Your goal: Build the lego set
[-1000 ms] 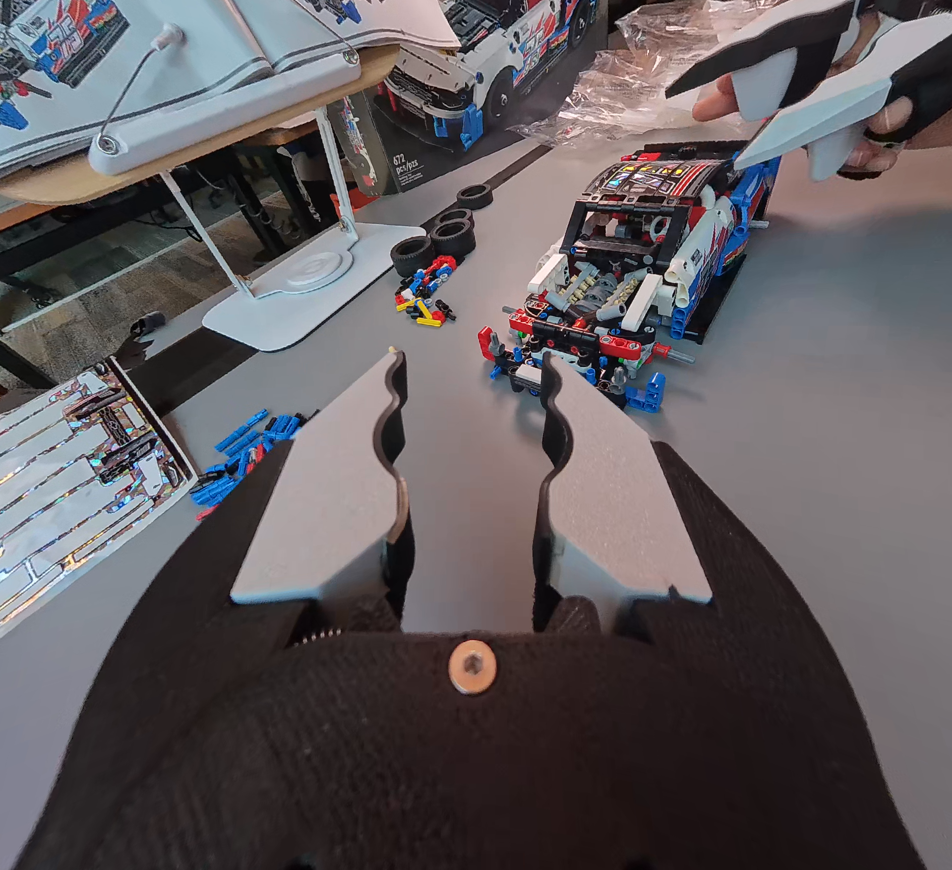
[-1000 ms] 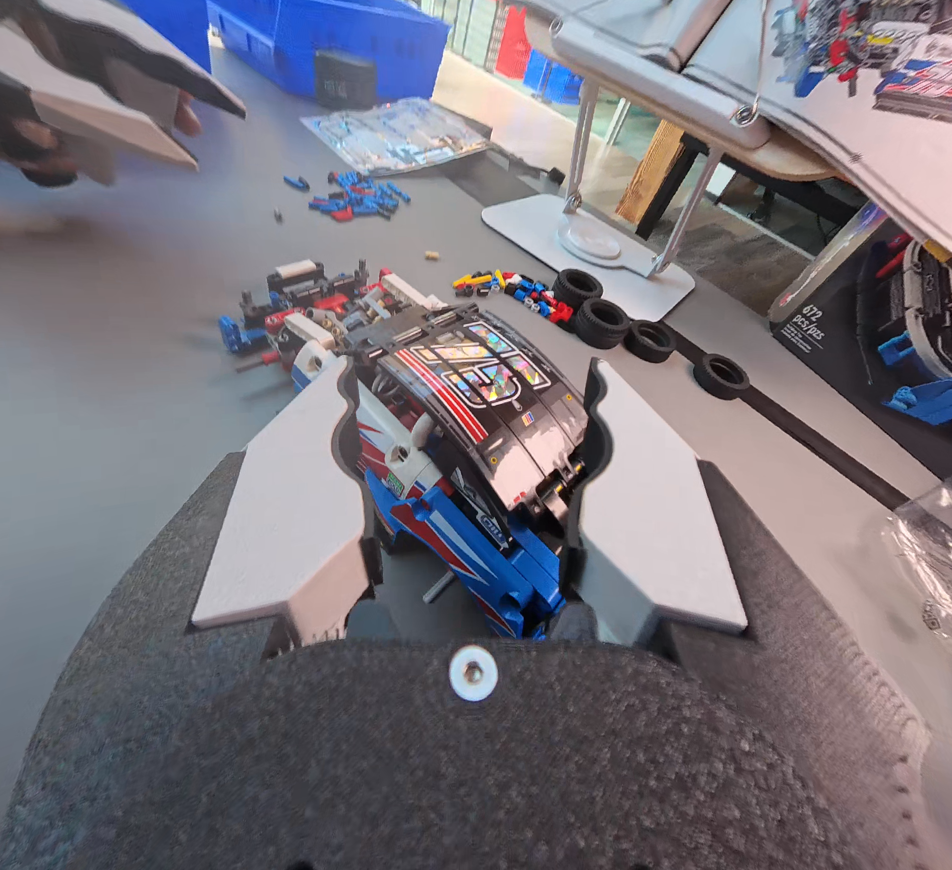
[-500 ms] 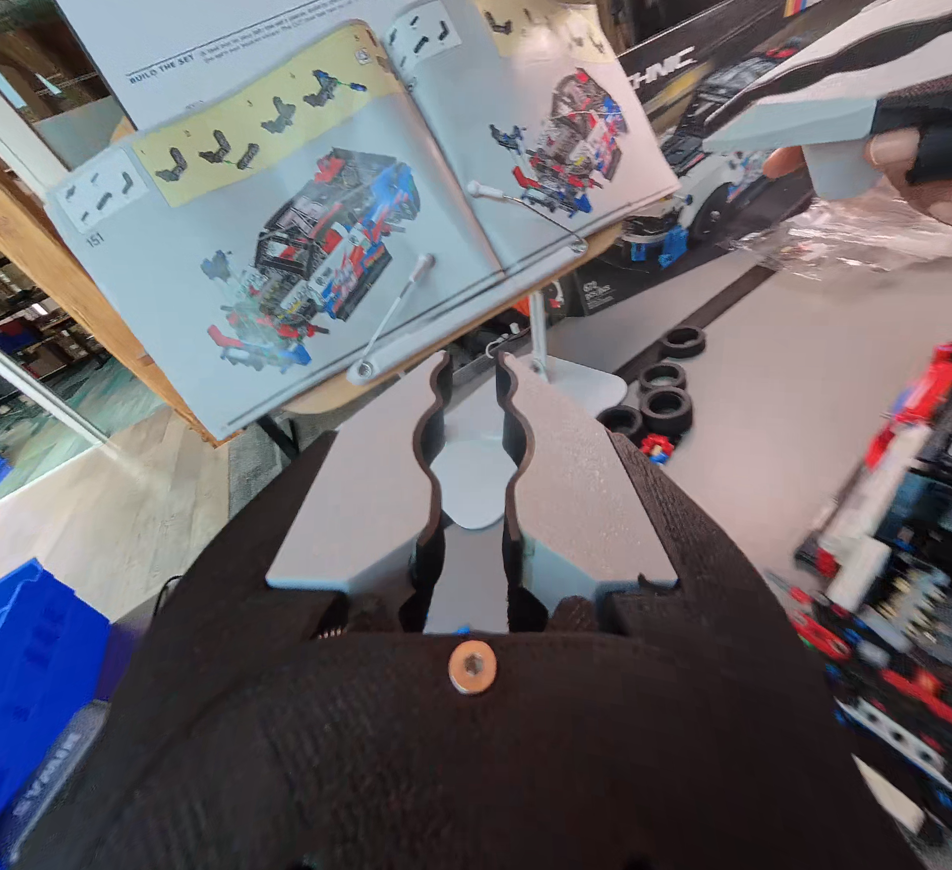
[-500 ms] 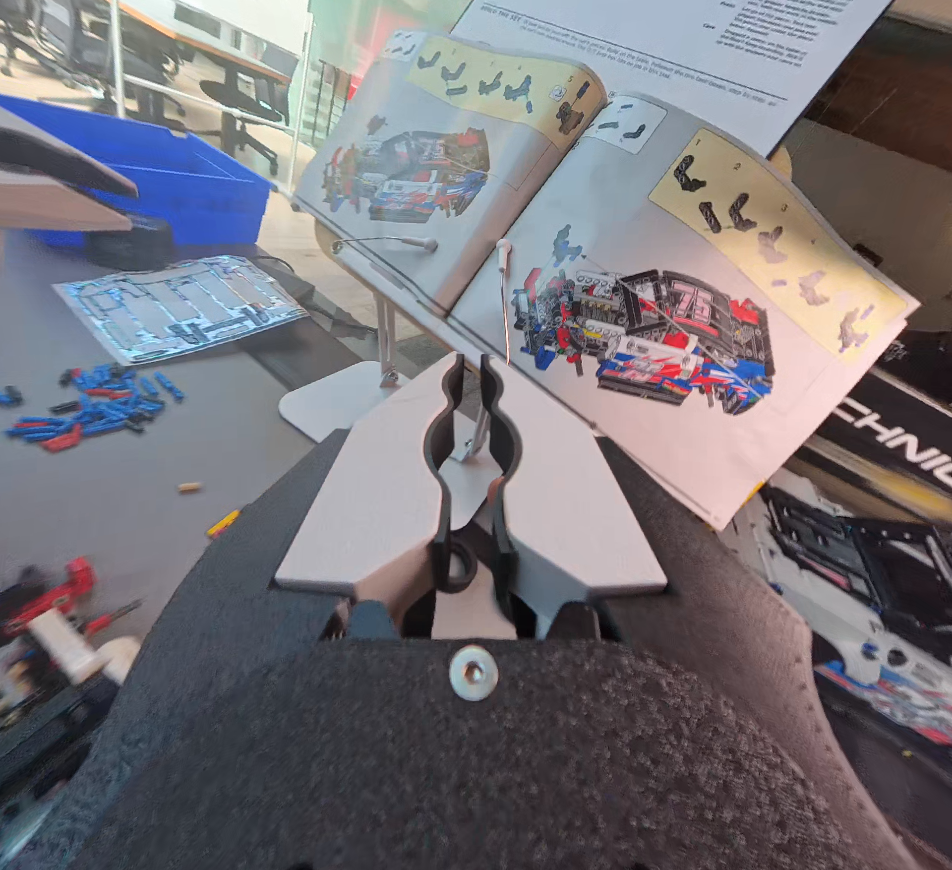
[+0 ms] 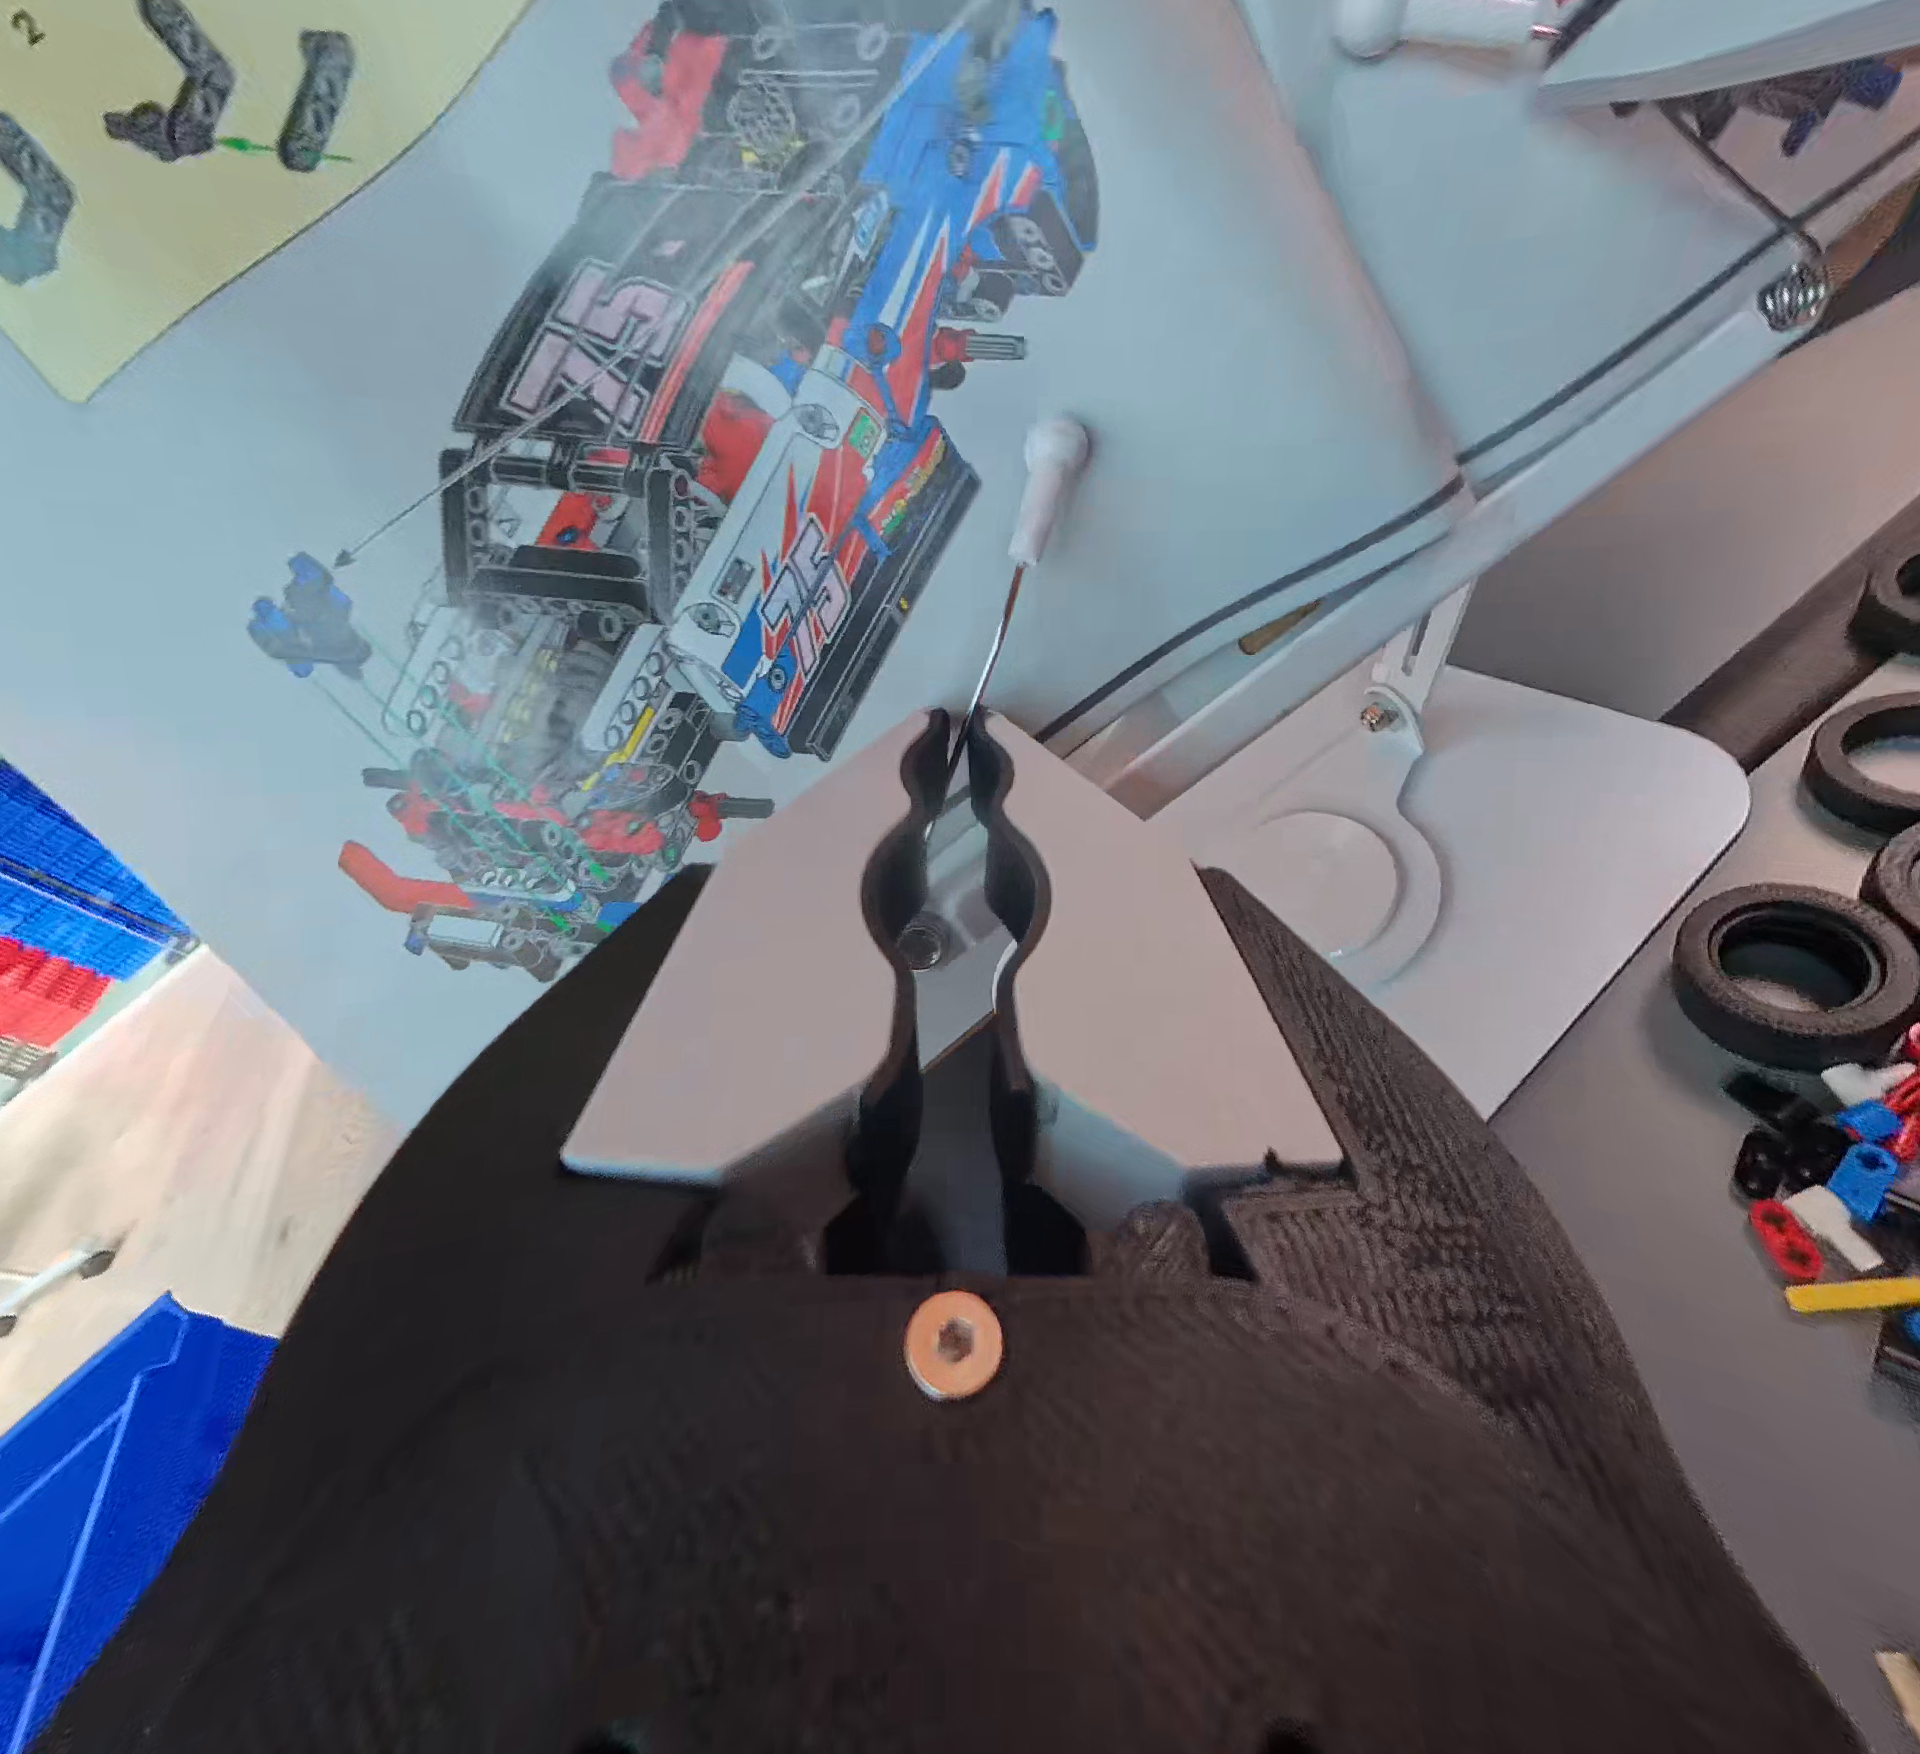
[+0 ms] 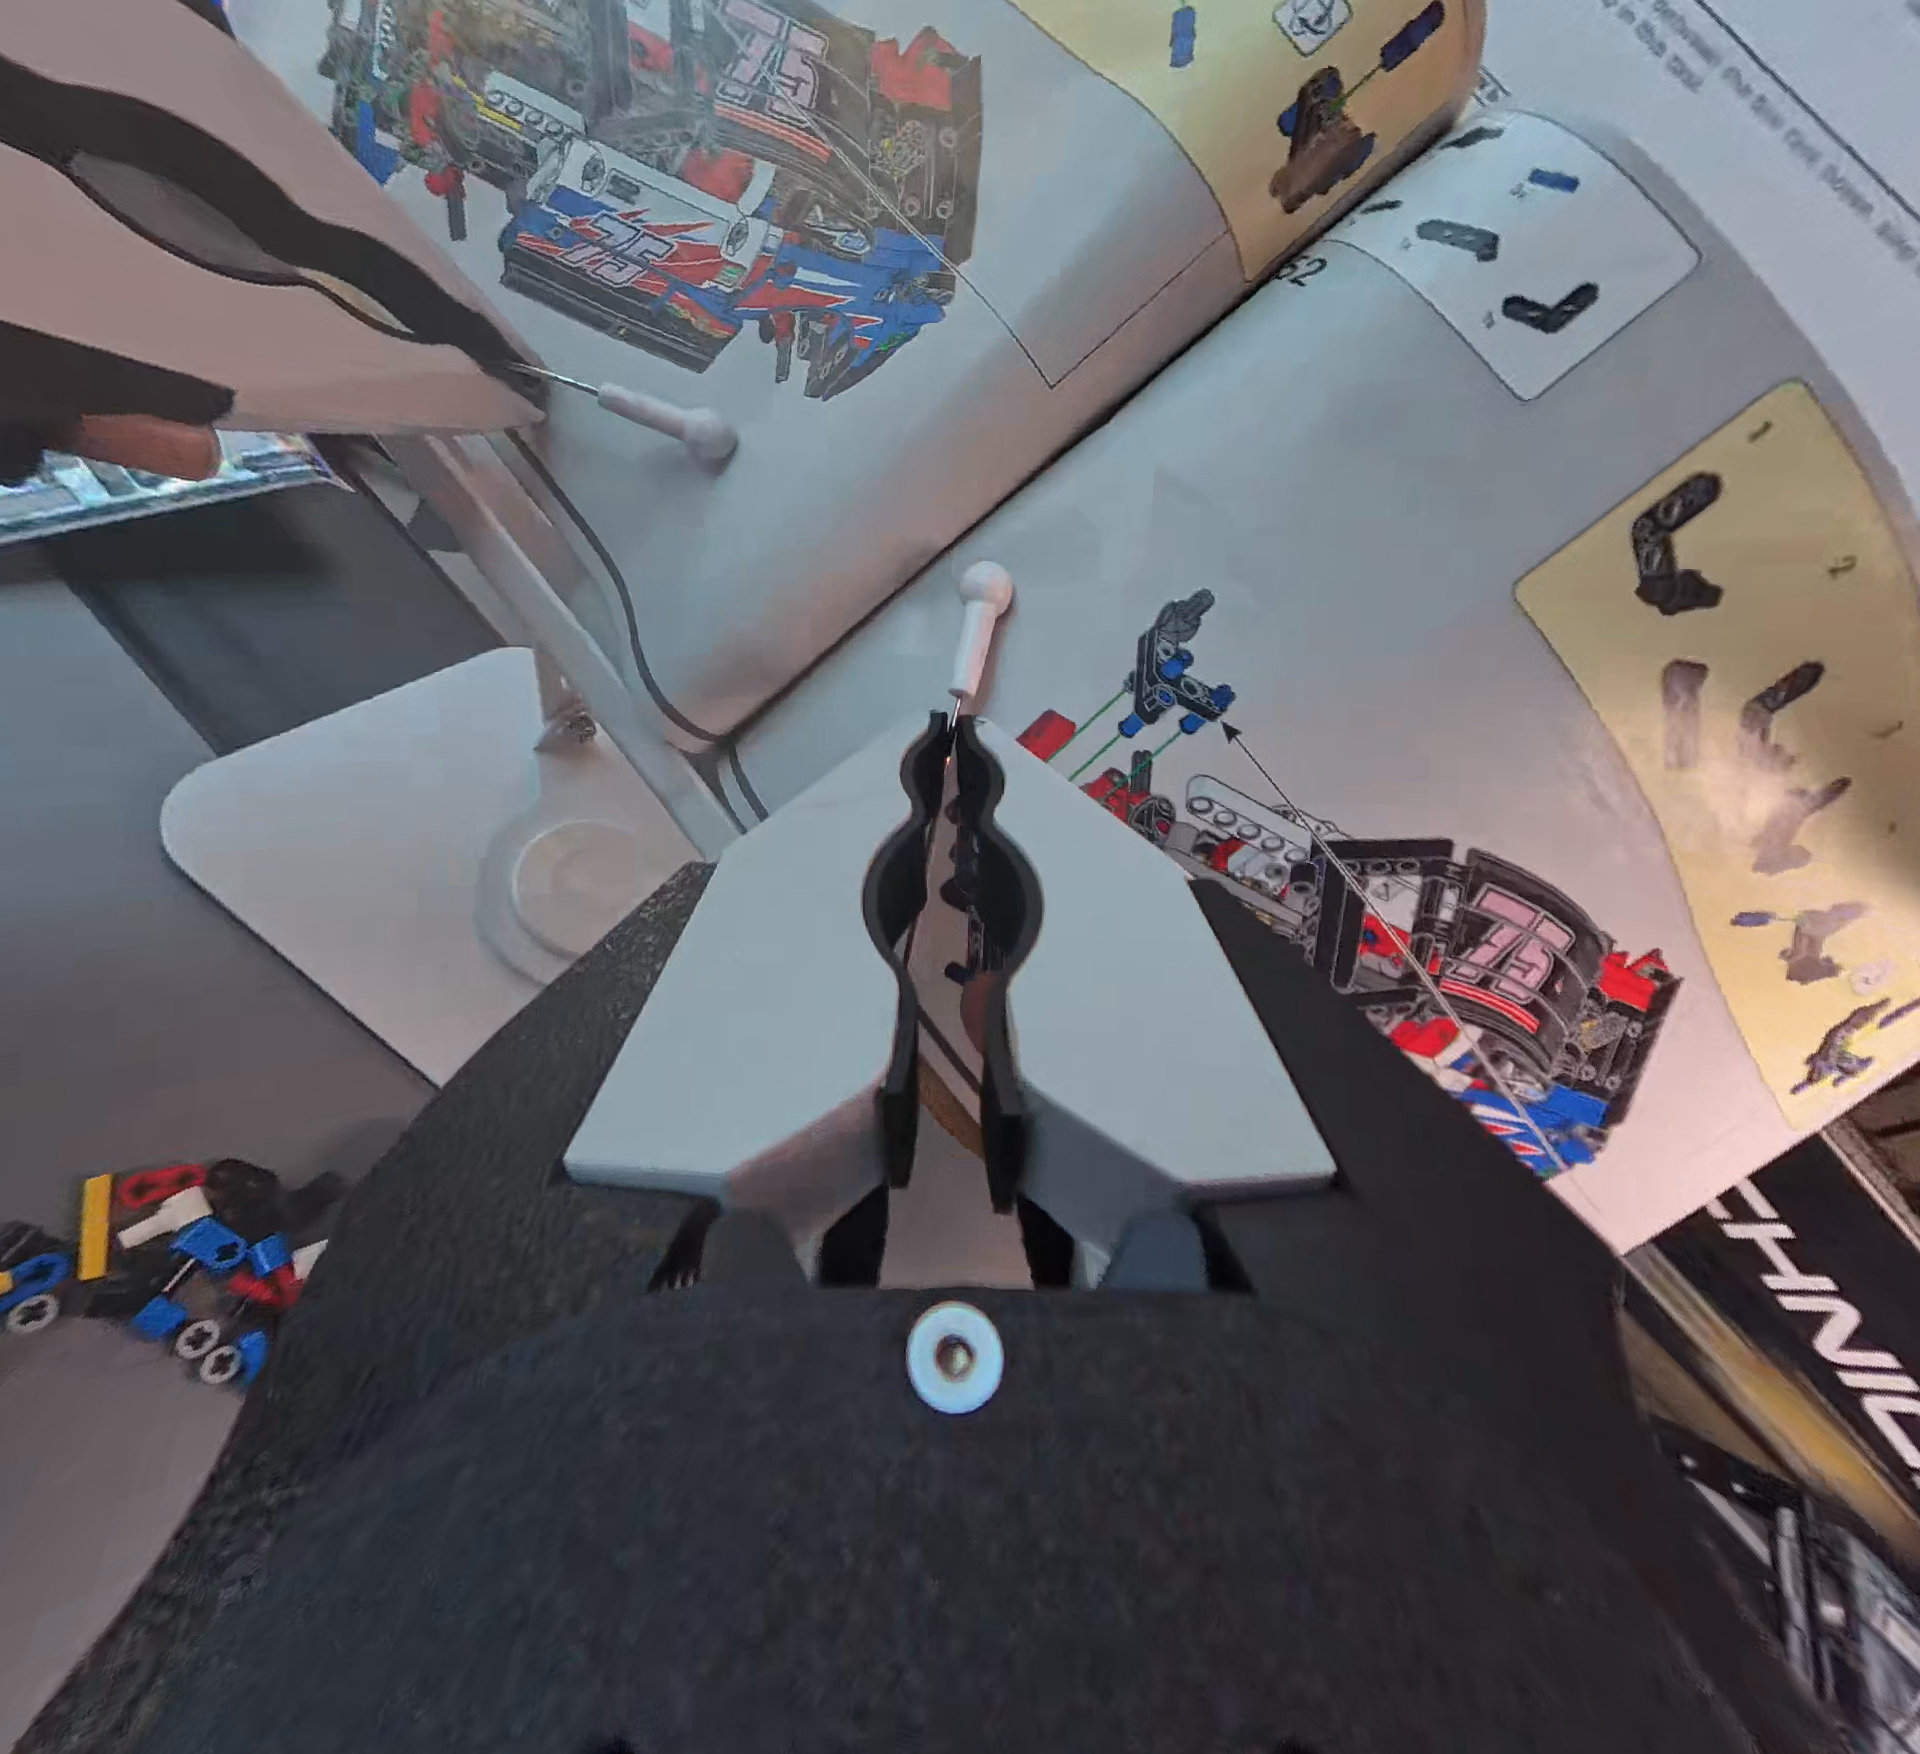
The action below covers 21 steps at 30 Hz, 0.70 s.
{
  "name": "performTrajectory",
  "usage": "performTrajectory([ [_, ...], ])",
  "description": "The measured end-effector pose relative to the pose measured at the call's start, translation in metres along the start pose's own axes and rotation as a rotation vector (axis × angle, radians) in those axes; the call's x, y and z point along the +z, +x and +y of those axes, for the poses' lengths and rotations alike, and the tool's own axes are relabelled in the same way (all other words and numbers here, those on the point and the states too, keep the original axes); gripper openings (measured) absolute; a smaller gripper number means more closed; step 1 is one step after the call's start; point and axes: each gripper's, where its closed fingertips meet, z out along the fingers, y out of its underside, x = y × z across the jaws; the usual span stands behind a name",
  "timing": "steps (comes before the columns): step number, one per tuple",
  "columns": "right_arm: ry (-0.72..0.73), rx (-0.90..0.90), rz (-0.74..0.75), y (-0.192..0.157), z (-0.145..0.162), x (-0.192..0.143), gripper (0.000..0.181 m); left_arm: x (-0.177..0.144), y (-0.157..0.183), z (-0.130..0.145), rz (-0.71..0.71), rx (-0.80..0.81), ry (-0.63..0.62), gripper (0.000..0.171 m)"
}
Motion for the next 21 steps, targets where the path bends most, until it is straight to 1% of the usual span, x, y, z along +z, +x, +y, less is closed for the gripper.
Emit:
performTrajectory([
  [2, 0.029, 0.095, -0.006, 0.008, 0.004, -0.007, 0.0, -0.004, -0.017, 0.0, -0.037, -0.112, 0.027, 0.0],
  [5, 0.049, 0.289, 0.022, 0.029, 0.019, -0.02, 0.0, -0.01, -0.033, 0.008, 0.02, -0.461, 0.088, 0.0],
  [7, 0.04, 0.433, 0.03, 0.04, 0.041, -0.028, 0.002, -0.013, -0.039, 0.015, 0.035, -0.633, 0.126, 0.002],
  [10, 0.052, 0.602, -0.019, 0.039, 0.072, -0.038, 0.003, -0.017, -0.042, 0.024, 0.032, -0.806, 0.171, 0.004],
  [13, 0.059, 0.675, -0.053, 0.03, 0.089, -0.045, 0.003, -0.021, -0.043, 0.033, 0.018, -0.9, 0.196, 0.006],
  [15, 0.008, 0.666, 0.006, 0.033, 0.105, -0.049, 0.0, -0.023, -0.041, 0.04, -0.005, -0.887, 0.186, 0.009],
  [18, 0.011, 0.66, 0.001, 0.029, 0.111, -0.055, 0.001, -0.024, -0.038, 0.049, -0.031, -0.859, 0.144, 0.013],
  [21, 0.004, 0.638, 0.019, 0.029, 0.115, -0.062, 0.002, -0.025, -0.036, 0.052, -0.029, -0.904, 0.106, 0.014],
])
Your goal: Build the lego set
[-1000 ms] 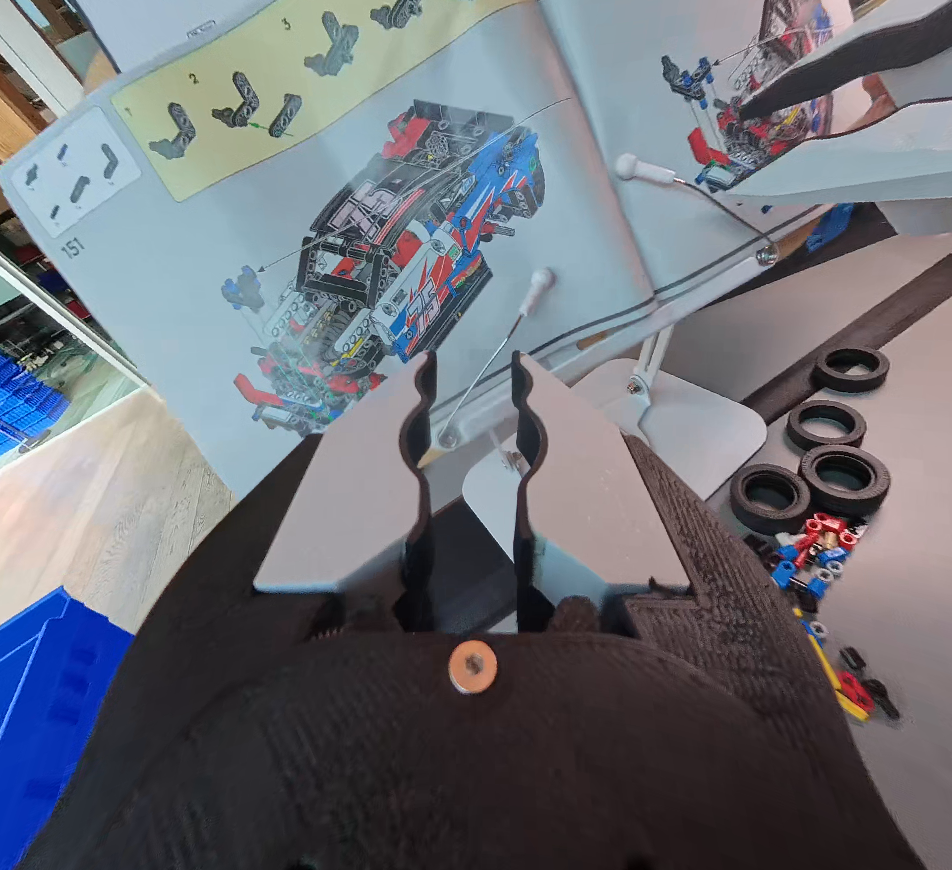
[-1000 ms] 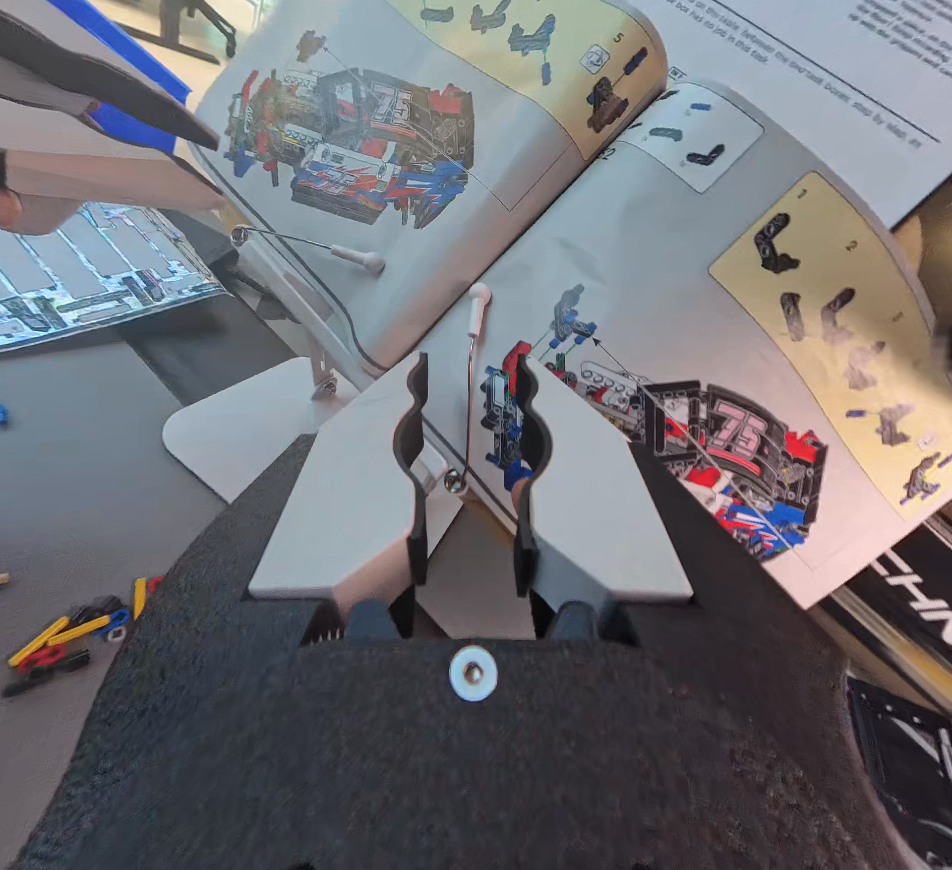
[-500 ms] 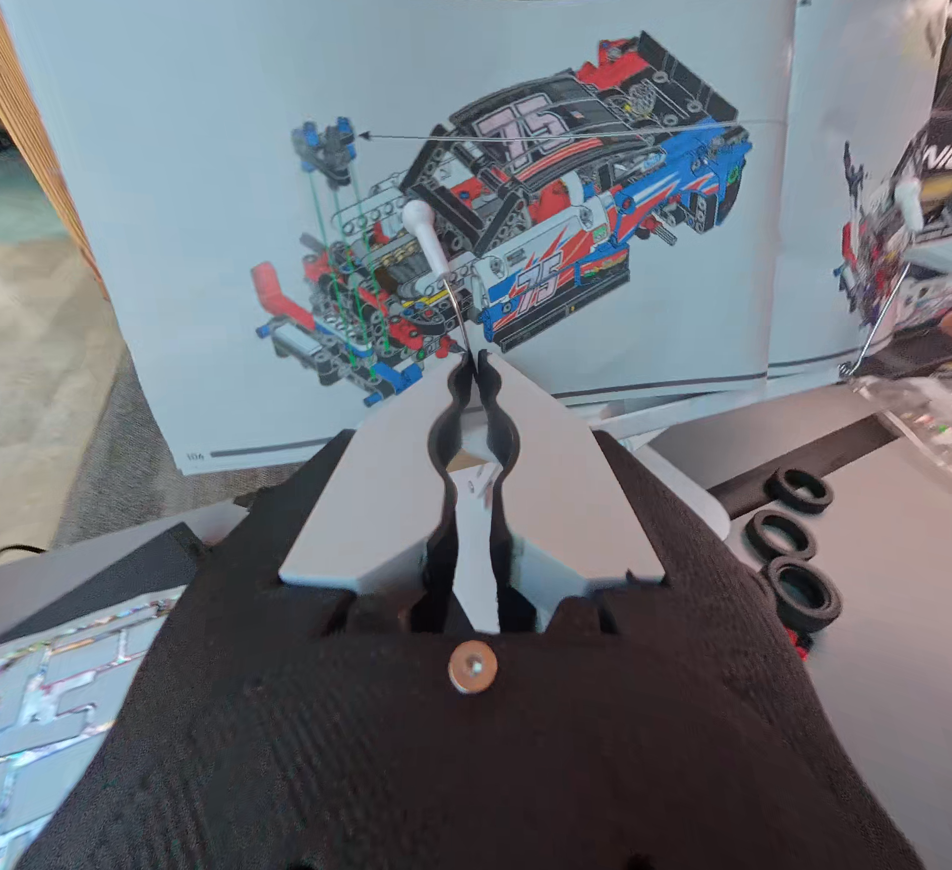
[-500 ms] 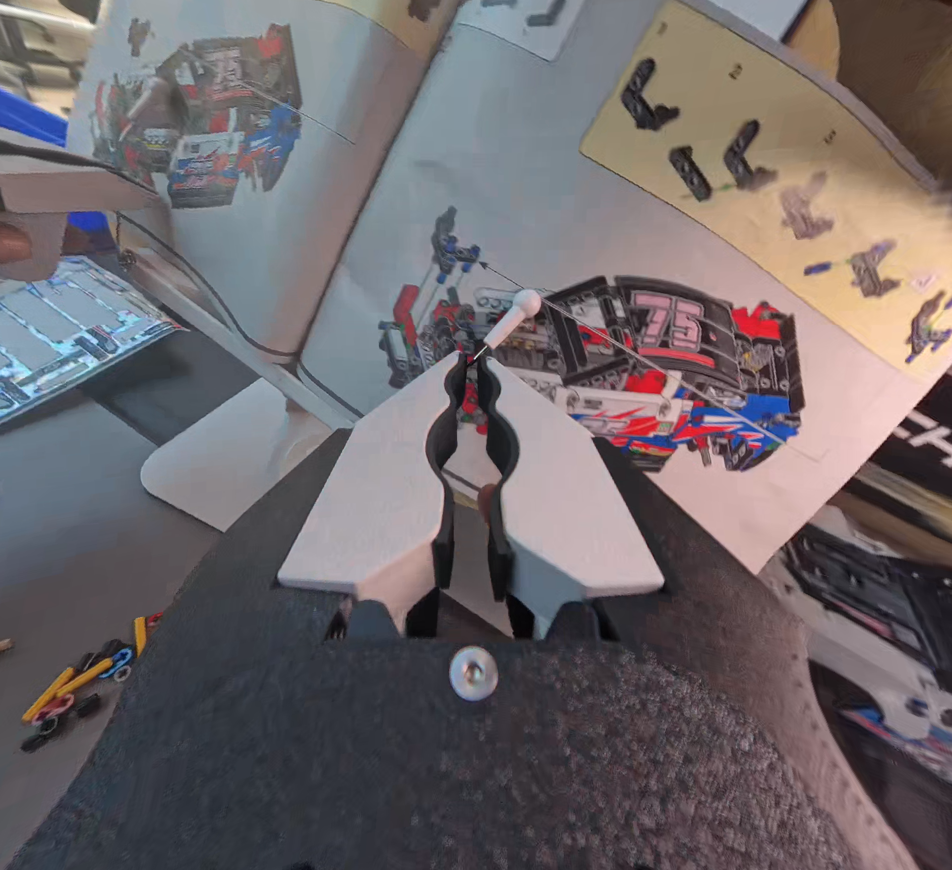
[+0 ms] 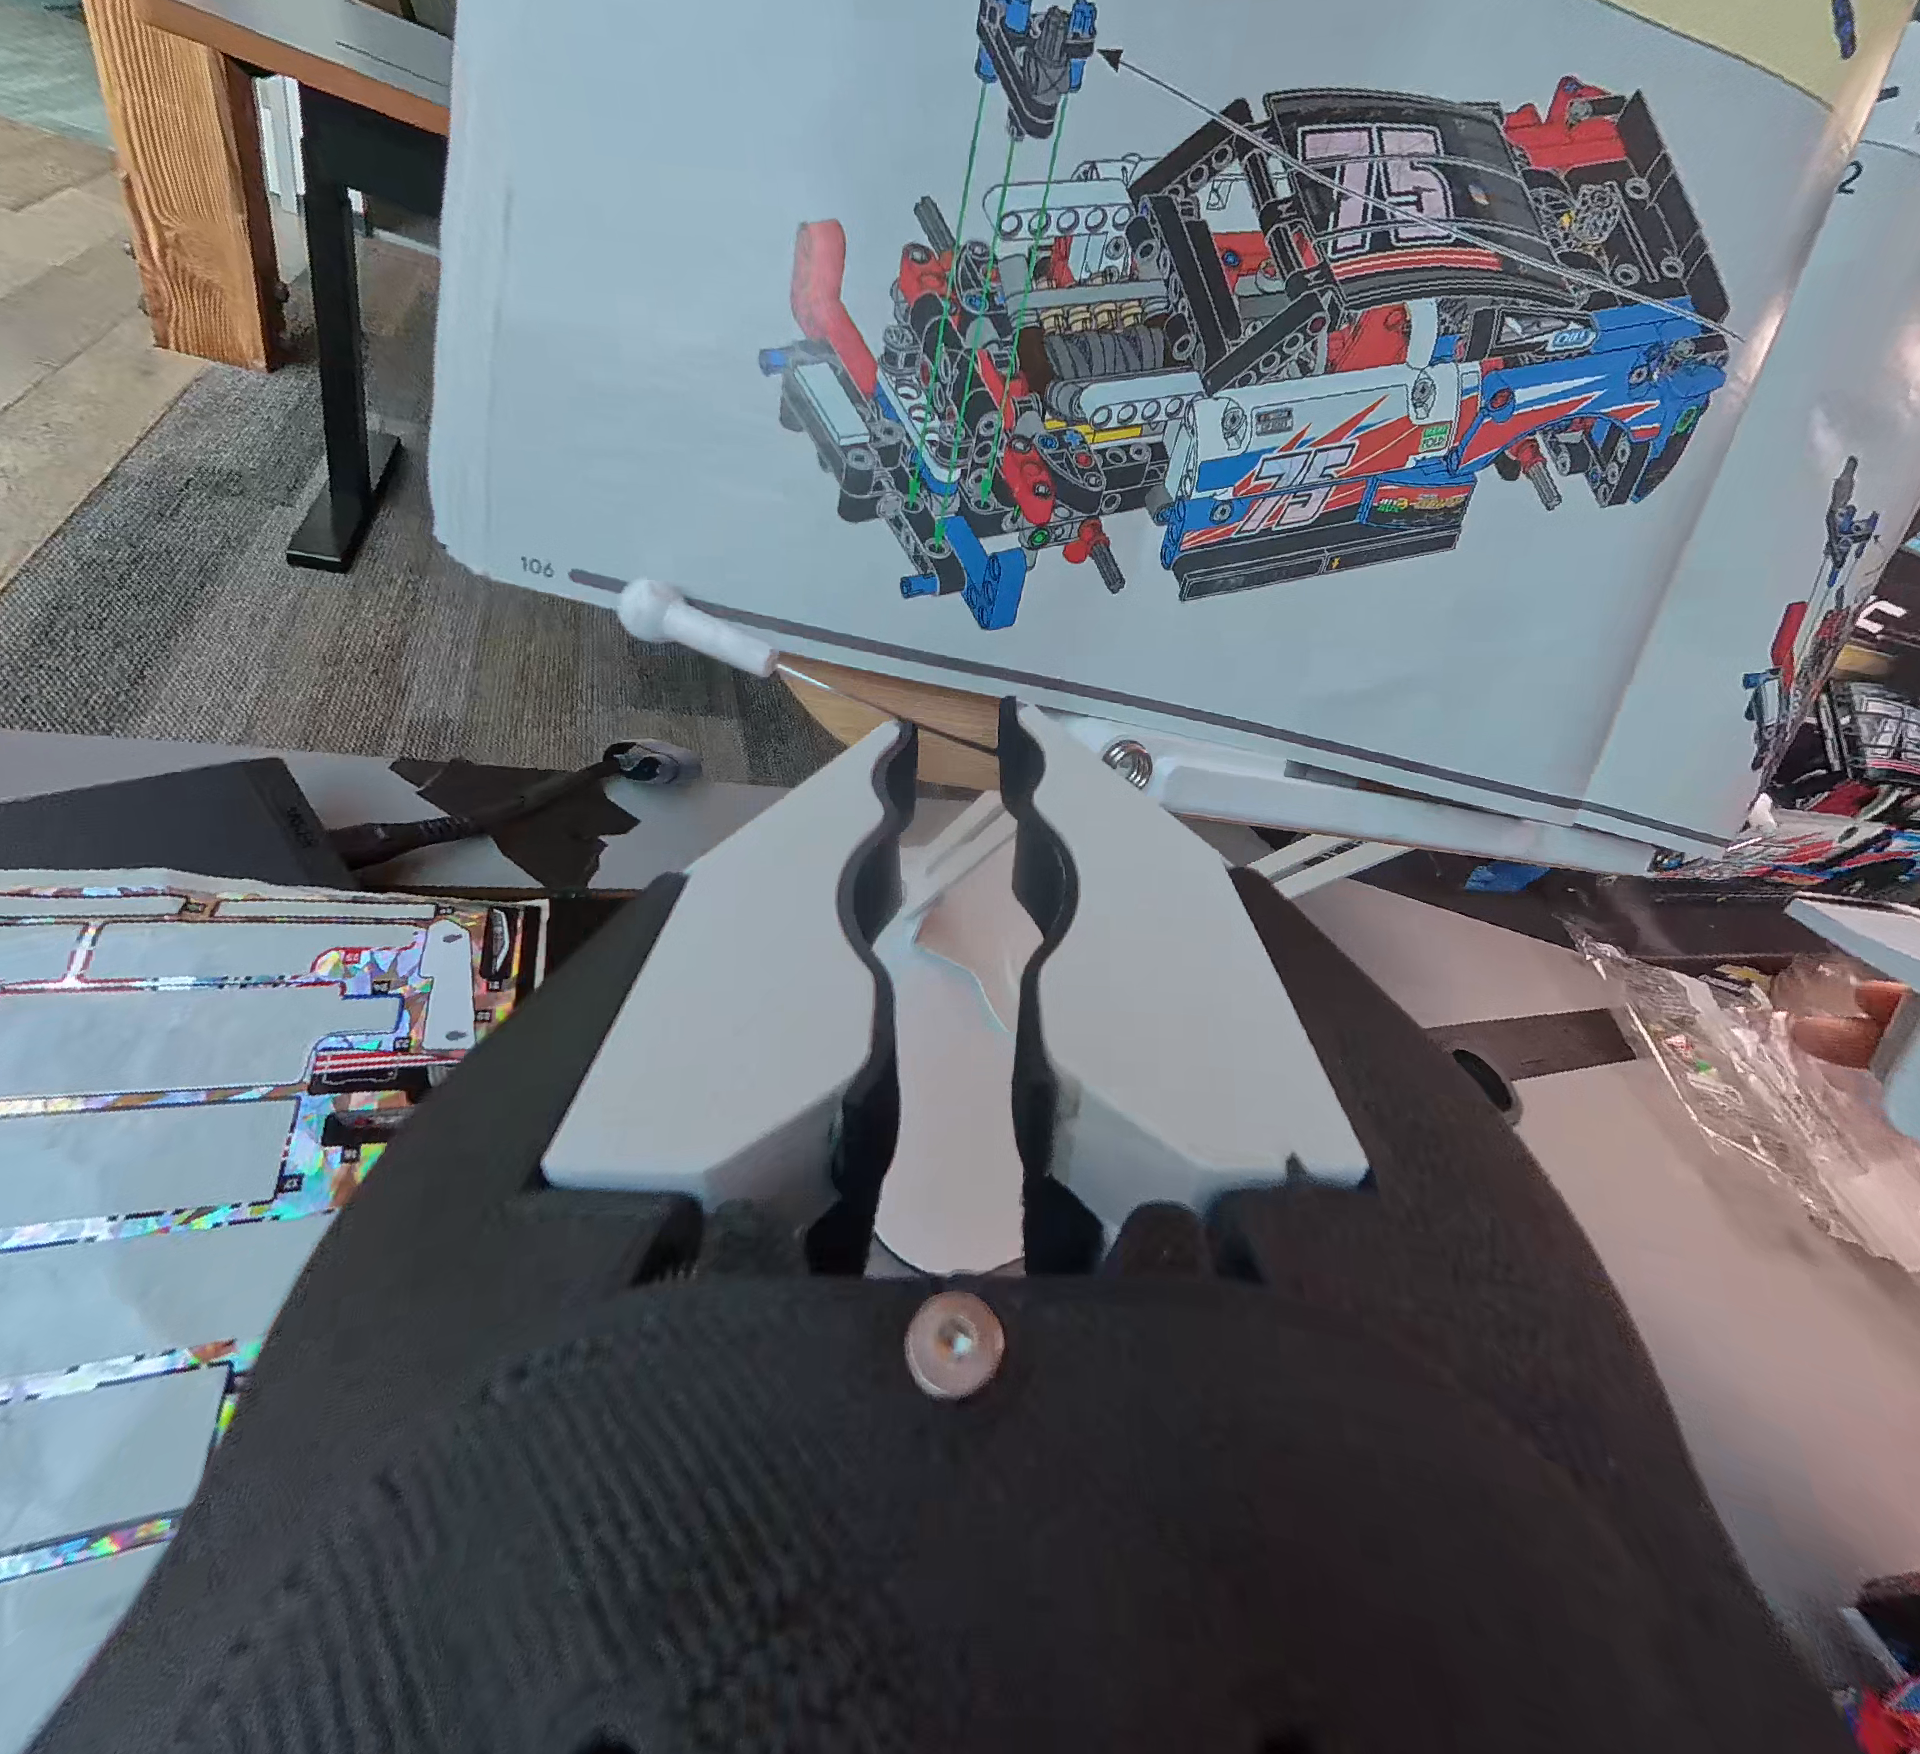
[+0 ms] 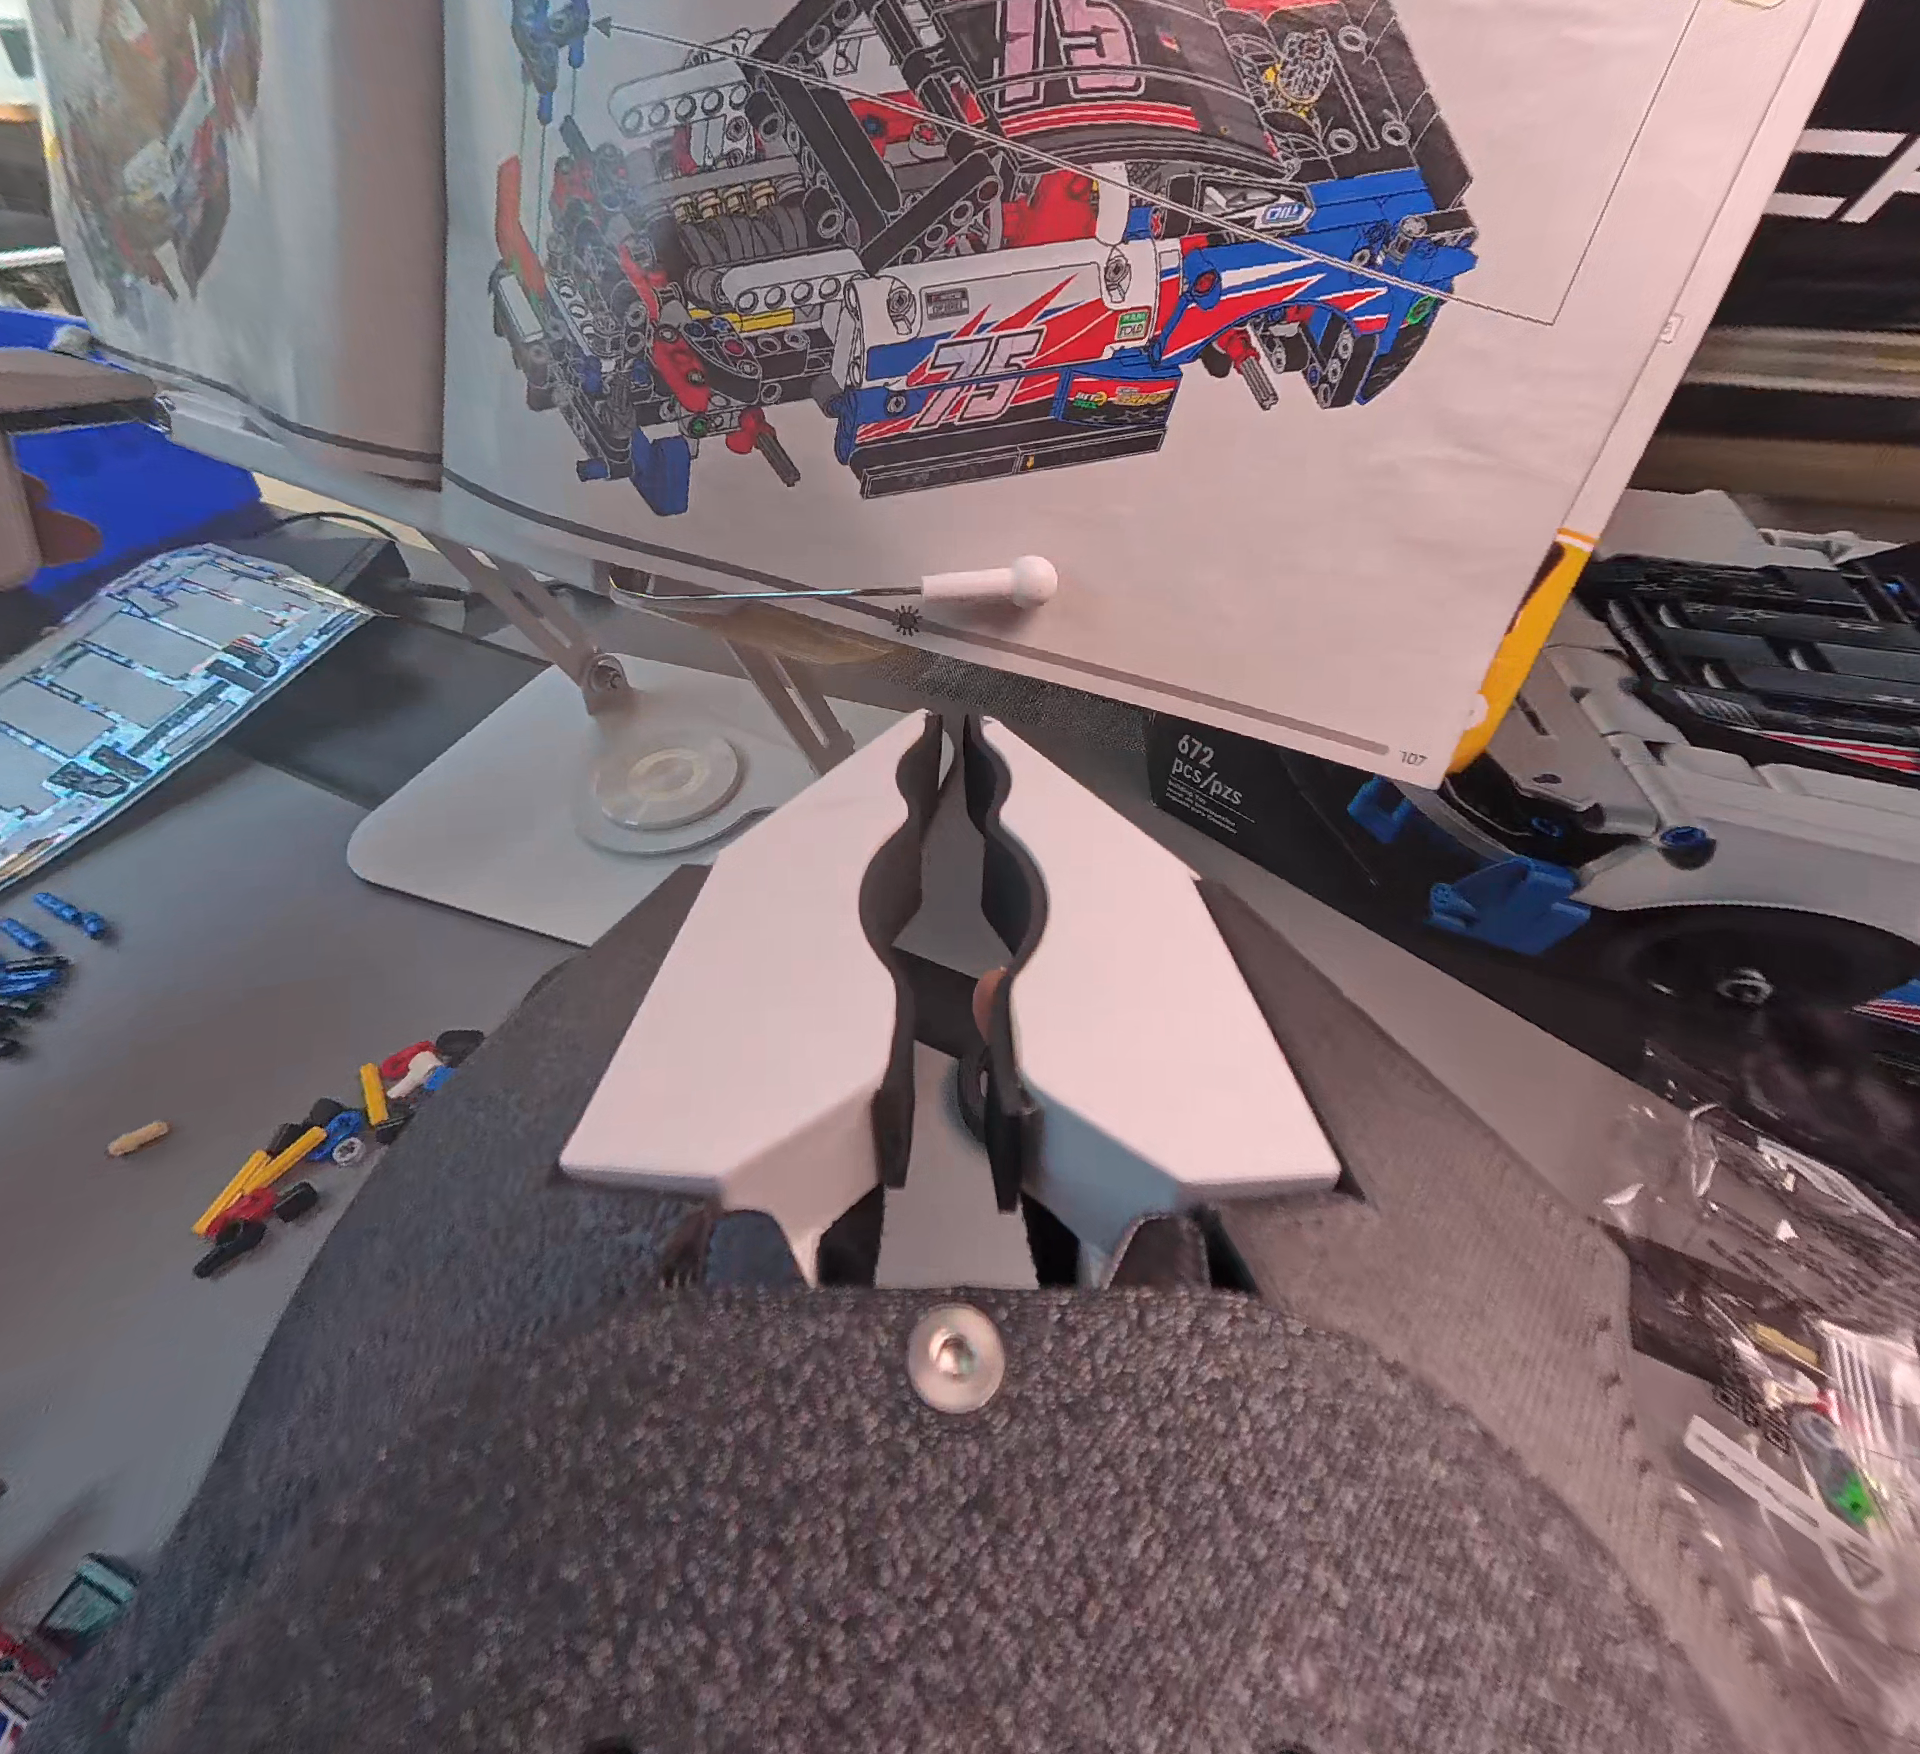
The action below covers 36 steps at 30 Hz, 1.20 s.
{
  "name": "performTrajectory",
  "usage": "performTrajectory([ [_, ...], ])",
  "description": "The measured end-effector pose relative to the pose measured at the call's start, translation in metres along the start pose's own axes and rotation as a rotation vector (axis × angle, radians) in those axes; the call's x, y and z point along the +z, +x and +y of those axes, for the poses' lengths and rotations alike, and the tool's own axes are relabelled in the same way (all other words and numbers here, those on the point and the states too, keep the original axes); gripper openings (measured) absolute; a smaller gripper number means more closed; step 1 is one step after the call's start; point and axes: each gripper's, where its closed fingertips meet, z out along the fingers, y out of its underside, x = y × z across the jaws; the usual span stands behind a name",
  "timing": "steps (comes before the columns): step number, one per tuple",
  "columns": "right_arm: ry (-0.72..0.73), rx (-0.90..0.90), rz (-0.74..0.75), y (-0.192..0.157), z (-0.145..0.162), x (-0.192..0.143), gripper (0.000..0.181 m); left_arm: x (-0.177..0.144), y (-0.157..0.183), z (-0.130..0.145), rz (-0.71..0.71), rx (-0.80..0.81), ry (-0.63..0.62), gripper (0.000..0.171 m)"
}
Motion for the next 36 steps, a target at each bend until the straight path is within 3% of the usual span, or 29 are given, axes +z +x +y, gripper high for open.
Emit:
performTrajectory([
  [5, 0.022, -0.068, 0.004, -0.006, -0.008, -0.009, 0.002, 0.001, -0.001, 0.008, 0.061, -0.267, 0.001, 0.014],
  [9, 0.05, -0.115, -0.001, -0.013, -0.02, -0.014, 0.002, -0.003, 0.001, 0.01, 0.046, -0.261, 0.032, 0.015],
  [18, 0.063, -0.134, -0.019, -0.022, -0.025, -0.004, 0.003, -0.012, 0.008, 0.014, 0.162, -0.312, 0.071, 0.017],
  [19, 0.066, -0.133, -0.017, -0.022, -0.026, -0.003, 0.003, -0.013, 0.005, 0.016, 0.147, -0.331, 0.069, 0.025],
  [24, 0.106, -0.138, -0.004, -0.021, -0.036, 0.004, 0.003, -0.027, -0.013, 0.028, 0.144, -0.451, 0.078, 0.021],
  [27, 0.104, -0.169, 0.03, -0.013, -0.038, 0.017, 0.004, -0.037, -0.009, 0.024, 0.125, -0.342, 0.096, 0.019],
  [30, 0.031, -0.168, 0.059, -0.003, -0.021, 0.028, 0.002, -0.044, 0.009, 0.008, 0.145, -0.201, 0.106, 0.019],
  [36, 0.035, -0.142, 0.044, 0.003, -0.002, 0.018, 0.009, -0.042, 0.057, -0.024, 0.17, 0.171, 0.105, 0.016],
])
